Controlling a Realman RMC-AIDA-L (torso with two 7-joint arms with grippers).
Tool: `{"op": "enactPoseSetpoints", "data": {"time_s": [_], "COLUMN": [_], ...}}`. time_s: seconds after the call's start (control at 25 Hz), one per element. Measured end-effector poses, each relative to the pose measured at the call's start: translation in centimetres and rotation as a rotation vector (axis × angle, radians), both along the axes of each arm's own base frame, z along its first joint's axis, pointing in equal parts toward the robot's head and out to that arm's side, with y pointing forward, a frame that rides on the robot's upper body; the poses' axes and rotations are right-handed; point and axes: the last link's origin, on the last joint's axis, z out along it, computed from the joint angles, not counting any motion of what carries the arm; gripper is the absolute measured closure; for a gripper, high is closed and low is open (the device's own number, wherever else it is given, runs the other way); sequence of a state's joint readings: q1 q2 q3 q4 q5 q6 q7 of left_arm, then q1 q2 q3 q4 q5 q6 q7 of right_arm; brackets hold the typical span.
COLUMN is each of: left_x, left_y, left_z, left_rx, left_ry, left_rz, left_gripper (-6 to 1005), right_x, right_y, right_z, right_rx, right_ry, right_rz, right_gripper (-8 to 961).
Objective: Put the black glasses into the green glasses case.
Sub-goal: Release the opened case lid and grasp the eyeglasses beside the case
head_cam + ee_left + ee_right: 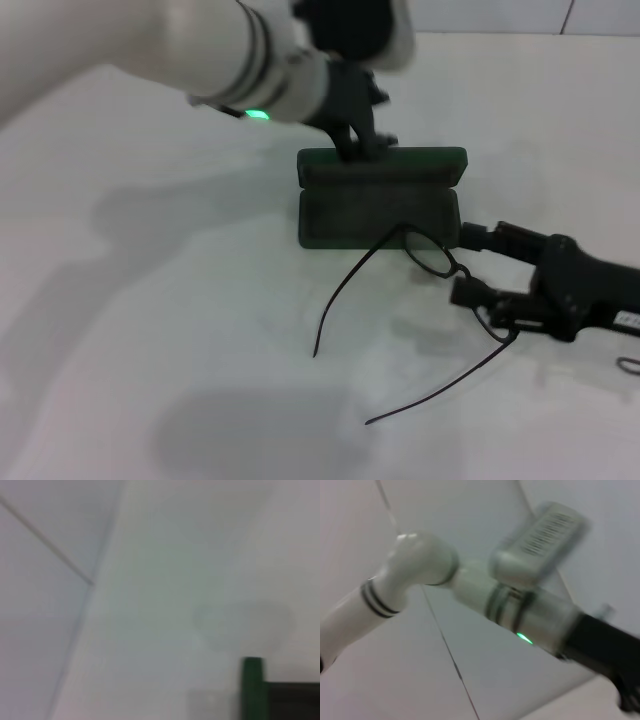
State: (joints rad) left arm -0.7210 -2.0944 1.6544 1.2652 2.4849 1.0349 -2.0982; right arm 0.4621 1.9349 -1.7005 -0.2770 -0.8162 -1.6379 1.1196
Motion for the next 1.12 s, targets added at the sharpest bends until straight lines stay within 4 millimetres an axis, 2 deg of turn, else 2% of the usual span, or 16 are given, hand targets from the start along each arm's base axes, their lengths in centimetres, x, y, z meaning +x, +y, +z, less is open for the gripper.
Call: {"op": "enactPoseSetpoints", "data": {"time_s": [0.16, 0.2, 0.24, 0.28, 0.32, 0.36, 0.4, 0.48, 0.6, 0.8, 0.92, 1.12], "left_x": [0.0, -0.2, -0.3, -1.0, -1.0, -1.4, -1.8, -2.9, -4.5, -8.0, -10.1, -12.5], "left_y": [-0.9, -1.3, -1.6, -2.6, -2.6, -3.3, -4.1, -5.3, -6.6, -7.6, -8.3, -9.9], "left_z": [3.9, 5.1, 6.2, 8.8, 8.8, 9.8, 11.3, 13.3, 15.3, 15.7, 15.2, 14.4], "left_rx": [0.074, 0.090, 0.103, 0.117, 0.117, 0.110, 0.098, 0.092, 0.081, 0.061, 0.041, -0.016], "left_ry": [-0.186, -0.251, -0.322, -0.487, -0.487, -0.566, -0.677, -0.814, -0.954, -1.097, -1.151, -1.199], "left_rz": [0.040, 0.054, 0.062, 0.065, 0.065, 0.060, 0.041, 0.023, 0.010, 0.041, 0.056, 0.027], "left_gripper": [543, 542, 541, 540, 541, 541, 541, 542, 544, 546, 548, 551], "right_x": [-0.8, -1.5, -3.1, -3.9, -3.9, -4.8, -4.8, -6.8, -8.1, -10.1, -10.8, -11.6], "right_y": [1.2, 1.6, 2.6, 3.3, 3.3, 4.2, 4.2, 6.6, 7.7, 9.0, 9.6, 10.5], "right_z": [2.0, 2.5, 3.1, 3.2, 3.2, 3.3, 3.3, 4.2, 4.9, 5.0, 3.9, 1.7], "right_rx": [-0.110, -0.137, -0.165, -0.170, -0.170, -0.170, -0.170, -0.161, -0.161, -0.187, -0.248, -0.290], "right_ry": [0.012, 0.008, -0.050, -0.109, -0.109, -0.192, -0.192, -0.421, -0.607, -0.845, -0.951, -1.092], "right_rz": [-0.034, -0.025, 0.013, 0.023, 0.023, 0.028, 0.028, -0.008, -0.067, -0.182, -0.244, -0.294], "right_gripper": [106, 106, 106, 107, 107, 108, 108, 109, 111, 115, 119, 125]}}
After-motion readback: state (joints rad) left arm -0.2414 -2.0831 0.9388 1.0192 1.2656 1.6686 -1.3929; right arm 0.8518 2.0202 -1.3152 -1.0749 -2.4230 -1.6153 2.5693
